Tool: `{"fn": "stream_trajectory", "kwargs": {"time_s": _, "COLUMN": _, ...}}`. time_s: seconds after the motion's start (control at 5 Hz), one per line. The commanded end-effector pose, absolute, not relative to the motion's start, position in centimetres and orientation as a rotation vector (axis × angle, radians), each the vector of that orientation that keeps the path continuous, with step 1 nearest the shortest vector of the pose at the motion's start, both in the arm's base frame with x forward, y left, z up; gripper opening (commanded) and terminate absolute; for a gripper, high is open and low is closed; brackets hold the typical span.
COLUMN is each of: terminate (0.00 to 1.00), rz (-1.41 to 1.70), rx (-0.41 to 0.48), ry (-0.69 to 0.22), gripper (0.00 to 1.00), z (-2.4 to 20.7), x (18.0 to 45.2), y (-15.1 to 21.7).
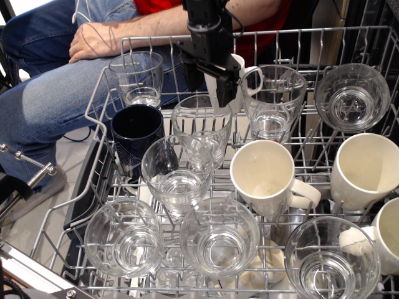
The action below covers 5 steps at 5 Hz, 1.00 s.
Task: Pick up glass cup
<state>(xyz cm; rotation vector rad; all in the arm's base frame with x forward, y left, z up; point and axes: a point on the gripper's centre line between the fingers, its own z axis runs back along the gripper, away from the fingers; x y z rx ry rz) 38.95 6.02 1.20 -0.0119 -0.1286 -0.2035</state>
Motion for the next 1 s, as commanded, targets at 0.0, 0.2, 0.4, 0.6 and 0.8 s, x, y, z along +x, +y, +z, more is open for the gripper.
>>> {"fn": "stream_trajectory", "kwargs": {"time_s": 0.0, "terminate": 0.00, "rz": -0.236, "rx": 0.036, "ry": -0.214, "gripper": 1.00, "z": 0.7, "x": 41.5, "y": 6.1}}
{"fn": "stream_trajectory", "kwargs": {"time_s": 0.2, "terminate": 0.00, "rz": -0.237, "rx": 0.057, "ry": -0.229, "gripper": 1.00, "z": -0.7, "x": 41.5, "y": 5.7}}
{"fn": "stream_trajectory", "kwargs": {"time_s": 0.4, "terminate": 0.00, "rz": -0.240, "rx": 0.071, "ry": -0.242, "gripper": 1.00, "z": -2.5, "x": 41.0, "y": 5.4}}
{"fn": "stream_trajectory", "kwargs": {"time_s": 0.6, "terminate": 0.00, "rz": -0.229, "rx": 0.081, "ry": -0.239, "gripper": 1.00, "z": -3.7, "x": 40.2, "y": 5.4}}
{"fn": "stream_trajectory", "kwargs": {"time_s": 0.8, "terminate": 0.00, "rz": -0.219, "rx": 0.095, "ry": -0.242, "gripper": 1.00, "z": -5.0, "x": 39.7, "y": 5.2}}
